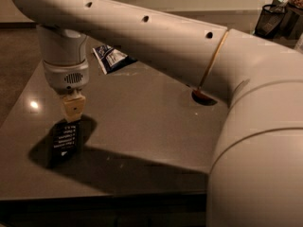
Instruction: Move rxbar chocolate near apple
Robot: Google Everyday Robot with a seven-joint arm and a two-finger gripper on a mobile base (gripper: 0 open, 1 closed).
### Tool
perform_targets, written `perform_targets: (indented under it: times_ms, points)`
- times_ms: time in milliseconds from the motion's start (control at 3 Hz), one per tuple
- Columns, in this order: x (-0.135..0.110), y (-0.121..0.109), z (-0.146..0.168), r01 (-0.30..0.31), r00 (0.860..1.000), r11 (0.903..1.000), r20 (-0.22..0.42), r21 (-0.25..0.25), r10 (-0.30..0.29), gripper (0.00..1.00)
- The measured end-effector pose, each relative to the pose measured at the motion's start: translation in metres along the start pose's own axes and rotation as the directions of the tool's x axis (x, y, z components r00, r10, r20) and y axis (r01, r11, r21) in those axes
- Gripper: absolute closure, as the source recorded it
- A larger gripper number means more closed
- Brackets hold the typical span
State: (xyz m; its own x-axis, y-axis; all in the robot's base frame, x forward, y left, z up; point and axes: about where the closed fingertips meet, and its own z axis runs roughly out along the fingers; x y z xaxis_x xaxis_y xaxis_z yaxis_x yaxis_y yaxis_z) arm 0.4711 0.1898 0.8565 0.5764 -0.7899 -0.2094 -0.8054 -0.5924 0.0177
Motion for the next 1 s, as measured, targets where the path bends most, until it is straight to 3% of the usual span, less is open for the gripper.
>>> perform_targets:
  times_ms: [333, 667, 1000]
  points:
    - [0.018, -0.010, -0.014, -0.044, 0.999, 0.9988, 0.020, 0.019, 0.044, 1.00]
    - [0.051, -0.023, -0.033, -0.112, 0.993, 0.9922, 0.029, 0.054, 0.111, 1.00]
    - [0.095, -0.036, -0.056, -0.192, 0.981, 0.9758, 0.028, 0.105, 0.190, 1.00]
